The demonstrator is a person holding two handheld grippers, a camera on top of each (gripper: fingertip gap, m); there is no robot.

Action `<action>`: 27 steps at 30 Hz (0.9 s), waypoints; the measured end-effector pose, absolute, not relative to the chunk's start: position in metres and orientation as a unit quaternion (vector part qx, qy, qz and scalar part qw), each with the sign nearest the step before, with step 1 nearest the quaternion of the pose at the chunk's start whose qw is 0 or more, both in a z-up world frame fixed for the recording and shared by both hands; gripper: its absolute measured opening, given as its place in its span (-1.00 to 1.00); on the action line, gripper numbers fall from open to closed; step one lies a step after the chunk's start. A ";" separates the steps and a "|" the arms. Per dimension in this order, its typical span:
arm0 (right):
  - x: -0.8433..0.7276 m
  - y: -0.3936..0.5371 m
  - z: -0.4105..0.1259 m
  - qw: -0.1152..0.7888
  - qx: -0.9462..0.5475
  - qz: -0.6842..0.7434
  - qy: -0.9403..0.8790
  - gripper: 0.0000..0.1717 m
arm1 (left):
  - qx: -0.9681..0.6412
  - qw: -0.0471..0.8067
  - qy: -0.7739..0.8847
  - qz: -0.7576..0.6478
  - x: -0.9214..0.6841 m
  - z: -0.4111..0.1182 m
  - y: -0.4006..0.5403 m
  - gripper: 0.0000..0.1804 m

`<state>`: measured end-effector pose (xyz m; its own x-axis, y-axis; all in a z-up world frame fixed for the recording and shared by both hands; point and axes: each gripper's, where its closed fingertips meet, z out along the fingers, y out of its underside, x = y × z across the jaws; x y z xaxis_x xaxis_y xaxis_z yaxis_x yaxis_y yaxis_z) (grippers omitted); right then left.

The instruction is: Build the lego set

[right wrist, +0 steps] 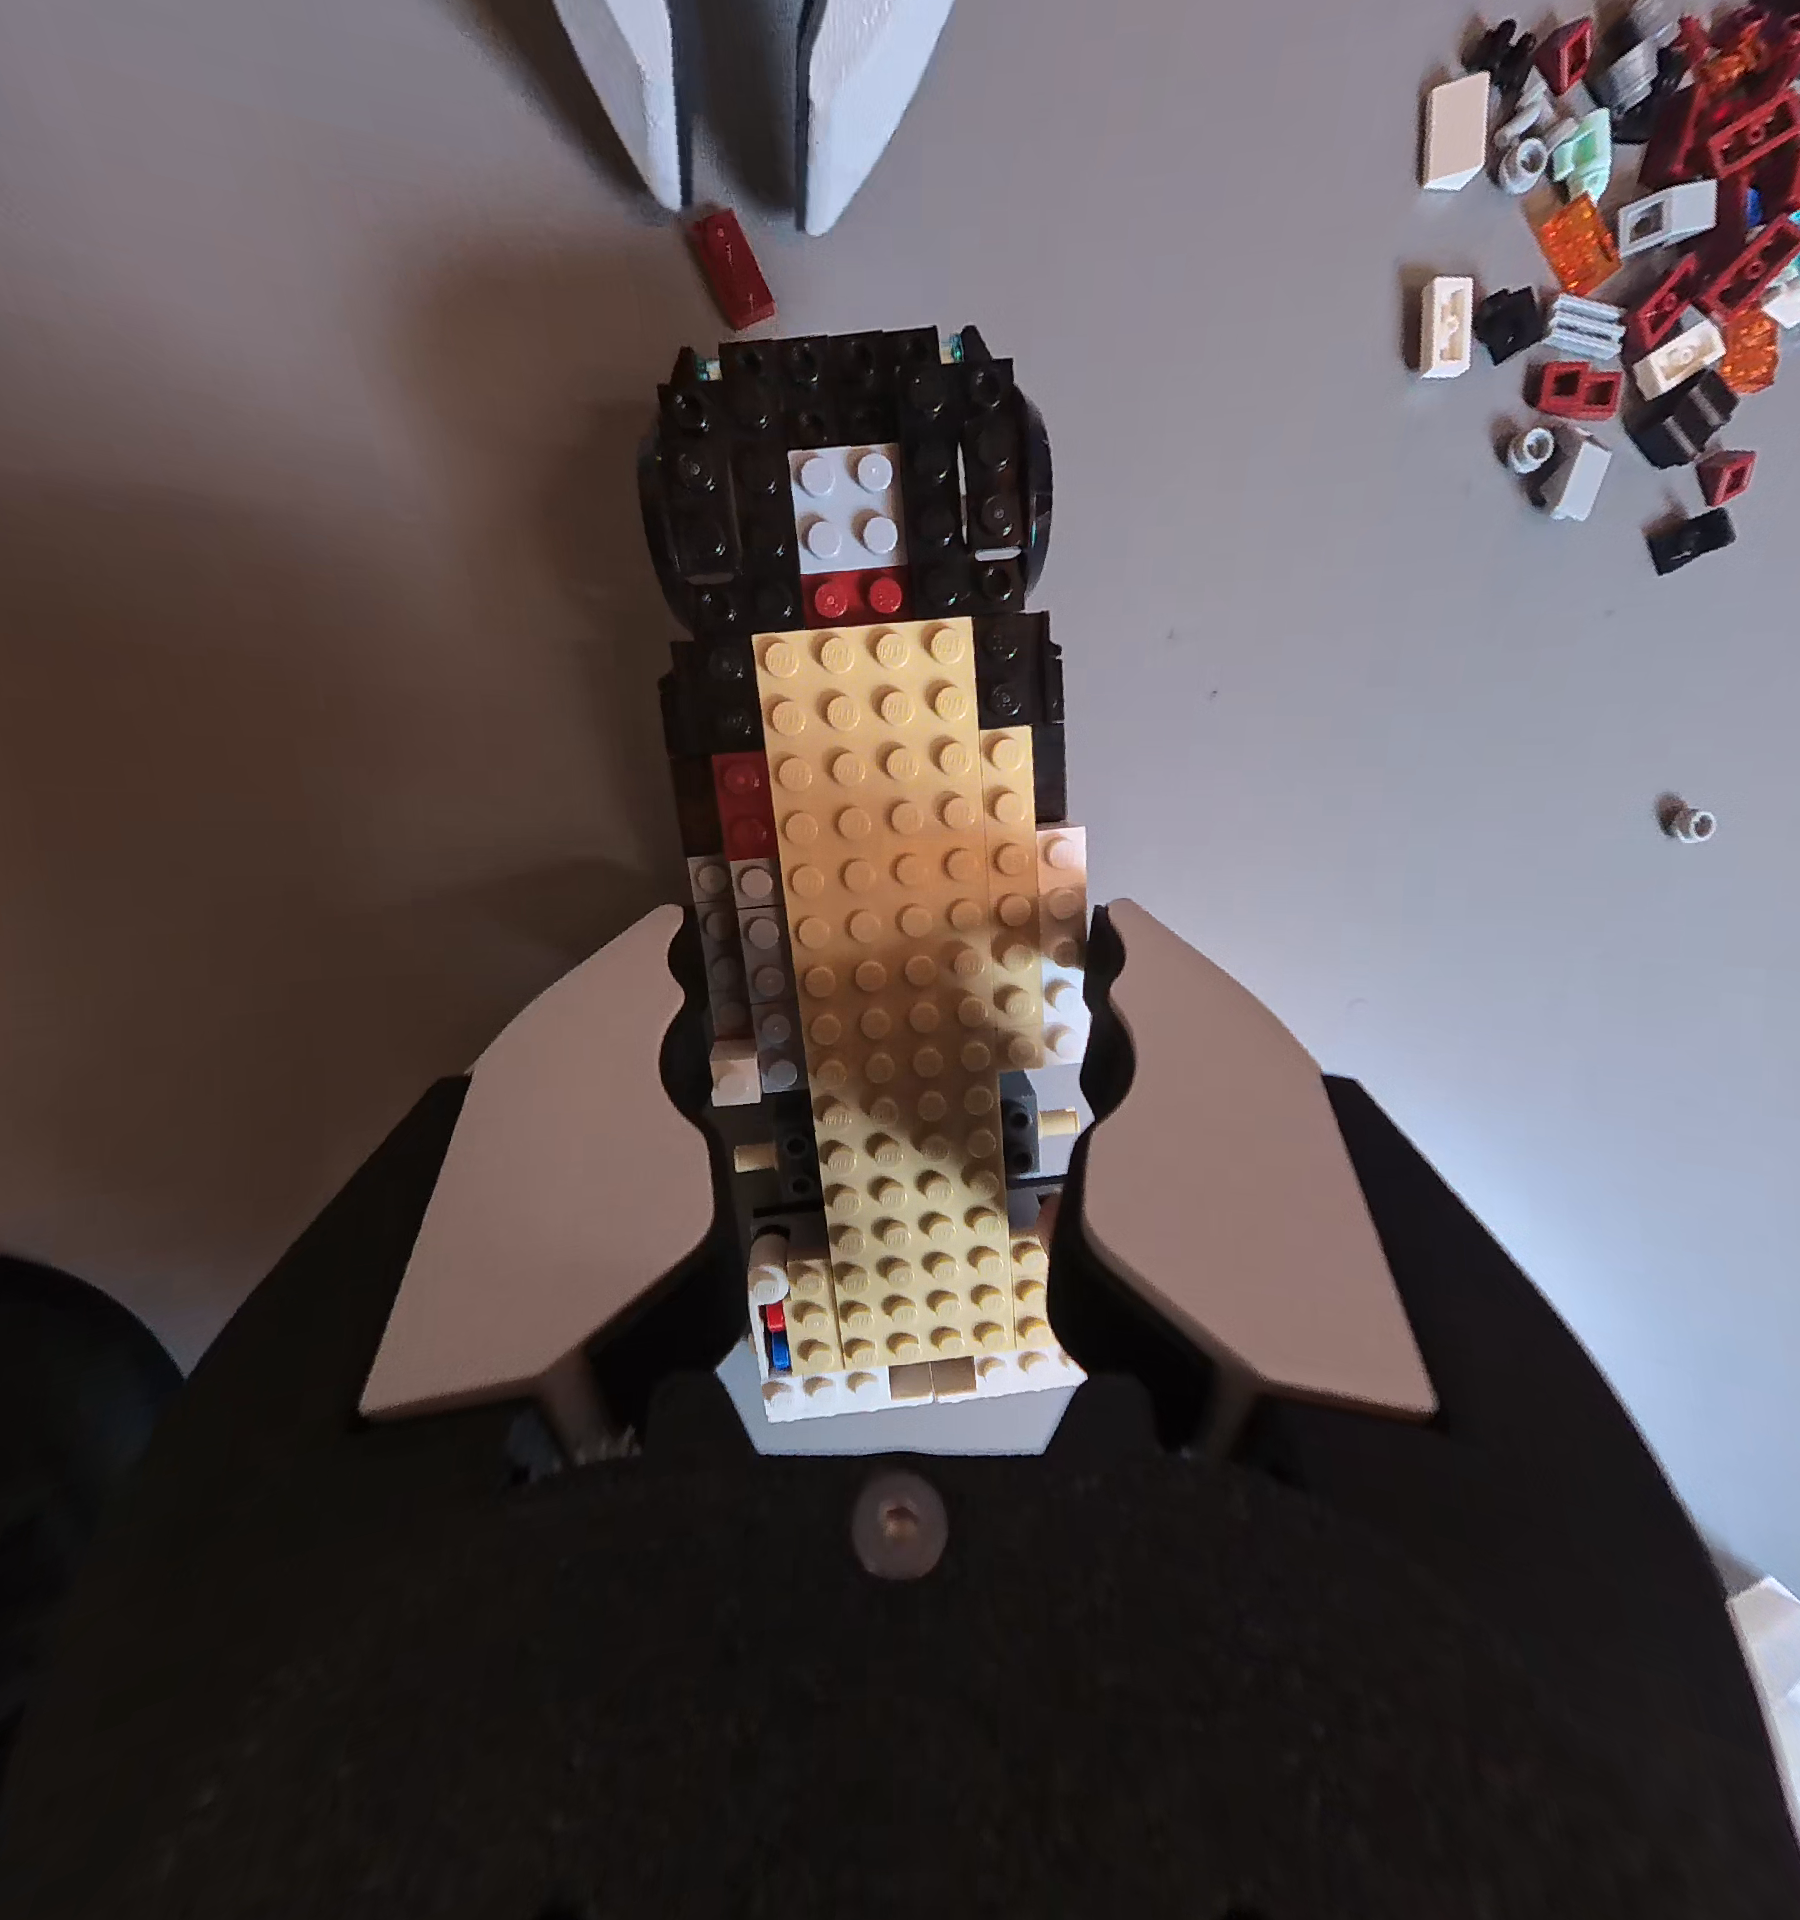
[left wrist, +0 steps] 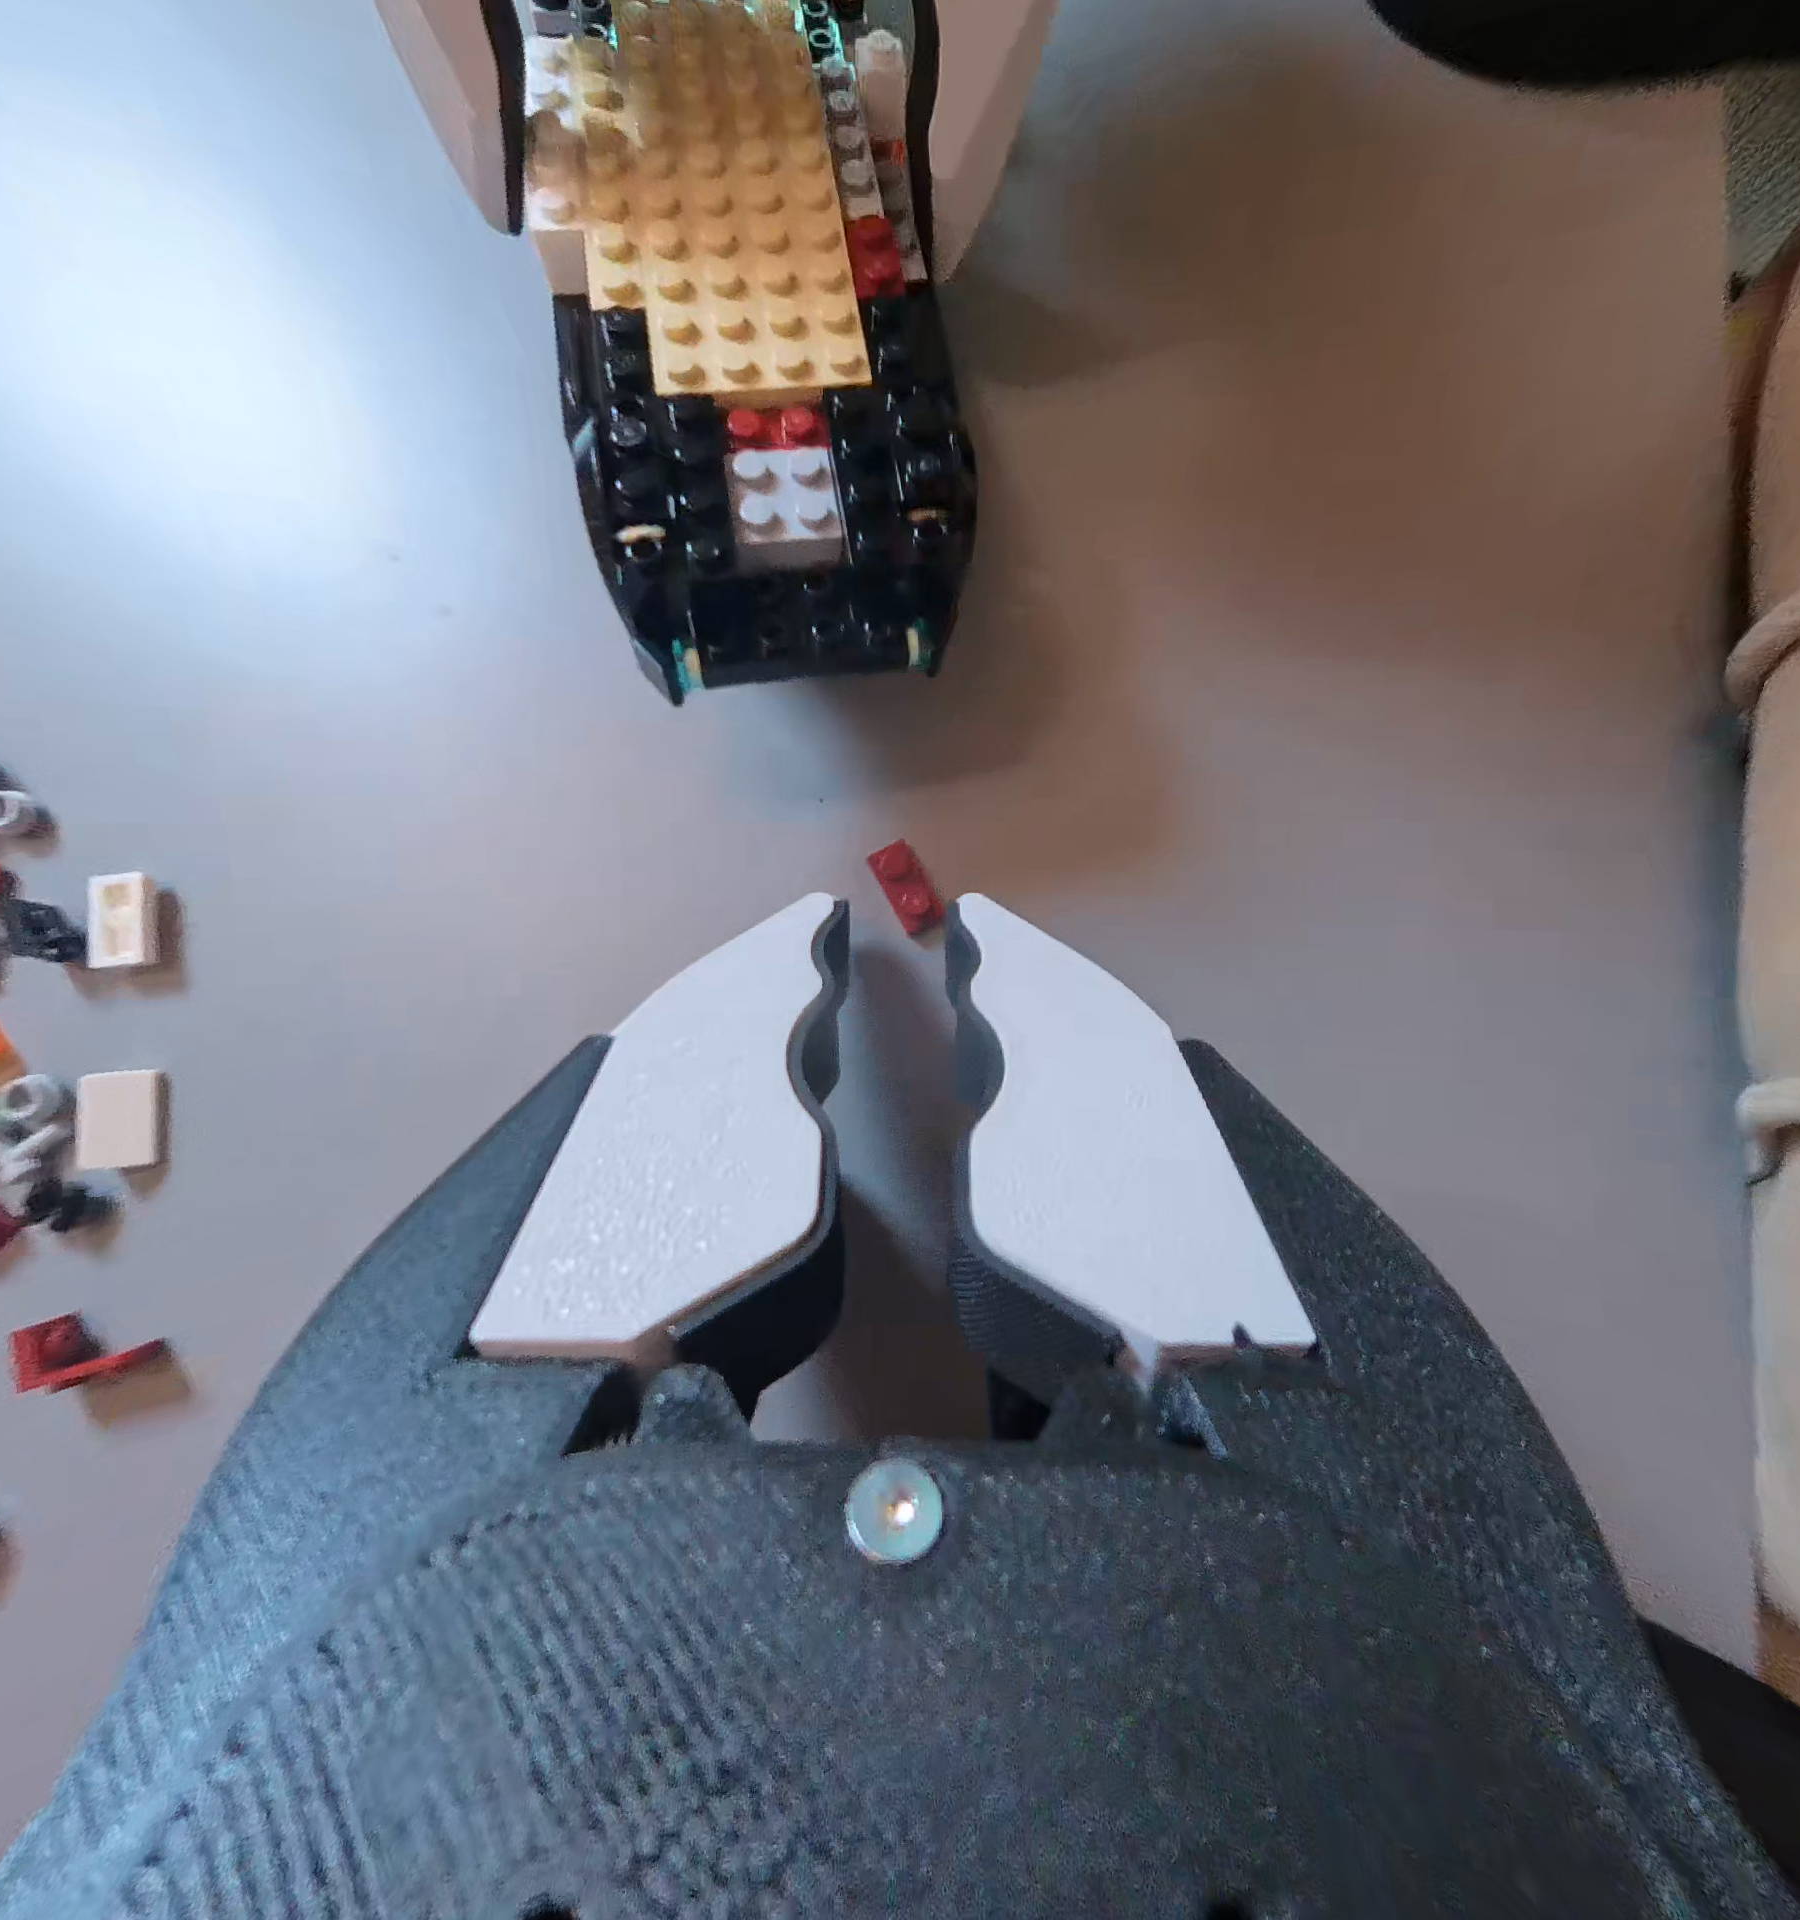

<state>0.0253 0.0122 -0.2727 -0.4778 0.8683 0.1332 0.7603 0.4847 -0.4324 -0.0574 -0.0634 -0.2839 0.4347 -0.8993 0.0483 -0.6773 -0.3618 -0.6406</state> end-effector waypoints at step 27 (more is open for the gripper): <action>0.025 0.009 -0.276 0.161 -0.470 0.151 -0.854 -0.18 | -0.725 0.222 0.627 -0.181 -0.054 -0.287 -0.078 -0.83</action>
<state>0.0254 0.0090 -0.2759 -0.5051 0.8526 0.1338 0.7551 0.5117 -0.4100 -0.0543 -0.0782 -0.2870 0.1488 -0.9887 -0.0158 -0.8281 -0.1159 -0.5485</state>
